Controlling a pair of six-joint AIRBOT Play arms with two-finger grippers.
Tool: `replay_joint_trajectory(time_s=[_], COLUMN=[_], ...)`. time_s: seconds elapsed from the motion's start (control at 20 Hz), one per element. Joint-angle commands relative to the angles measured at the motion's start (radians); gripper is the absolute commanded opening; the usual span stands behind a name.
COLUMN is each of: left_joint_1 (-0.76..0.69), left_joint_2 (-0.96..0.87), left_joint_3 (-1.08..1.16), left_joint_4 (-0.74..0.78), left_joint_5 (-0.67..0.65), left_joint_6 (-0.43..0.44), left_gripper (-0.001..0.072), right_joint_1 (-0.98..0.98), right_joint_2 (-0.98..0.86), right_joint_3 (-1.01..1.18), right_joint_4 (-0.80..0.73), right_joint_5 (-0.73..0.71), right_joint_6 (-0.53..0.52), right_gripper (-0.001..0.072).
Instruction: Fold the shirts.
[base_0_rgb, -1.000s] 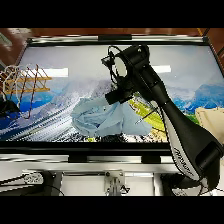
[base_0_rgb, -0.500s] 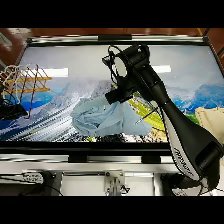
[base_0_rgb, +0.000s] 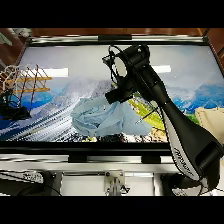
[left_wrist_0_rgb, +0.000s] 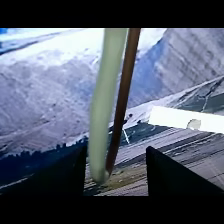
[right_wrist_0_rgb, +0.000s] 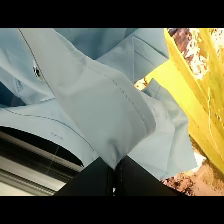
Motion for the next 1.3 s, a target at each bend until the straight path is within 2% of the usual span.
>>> replay_joint_trajectory(time_s=[0.0, 0.05, 0.1, 0.2, 0.6, 0.8, 0.95, 1.15, 1.25], left_joint_1=[0.0, 0.0, 0.0, 0.0, 0.0, 0.0, -0.01, -0.083, -0.164], left_joint_2=[-0.014, -0.015, -0.015, -0.014, 0.062, 0.139, 0.224, 0.375, 0.467], left_joint_3=[0.0, 0.0, 0.0, 0.0, 0.031, 0.042, 0.06, 0.121, 0.141], left_joint_4=[-0.015, -0.023, -0.026, -0.031, -0.071, -0.086, -0.088, -0.183, -0.246], left_joint_5=[0.009, 0.01, 0.01, 0.01, -0.002, -0.008, 0.007, 0.002, -0.016], left_joint_6=[0.013, 0.023, 0.029, 0.03, 0.029, 0.014, -0.057, -0.058, -0.057], left_gripper=[0.0328, 0.0297, 0.0199, 0.0051, 0.0052, 0.0051, 0.005, 0.005, 0.005], right_joint_1=[0.0, 0.0, 0.0, 0.0, 0.0, 0.0, 0.0, 0.0, -0.003], right_joint_2=[0.0, 0.0, 0.0, 0.0, 0.0, 0.0, 0.003, 0.029, 0.061], right_joint_3=[0.0, 0.0, 0.0, 0.0, 0.0, 0.0, 0.0, 0.001, 0.001], right_joint_4=[0.0, 0.0, 0.0, 0.0, -0.004, -0.062, -0.112, -0.153, -0.217], right_joint_5=[0.001, 0.001, 0.0, 0.0, 0.001, 0.025, 0.068, 0.072, 0.072], right_joint_6=[0.003, 0.003, 0.003, 0.003, 0.003, 0.003, -0.001, -0.032, -0.04], right_gripper=[0.0079, 0.0079, 0.0079, 0.0079, 0.0079, 0.0079, 0.0079, 0.0079, 0.0079])
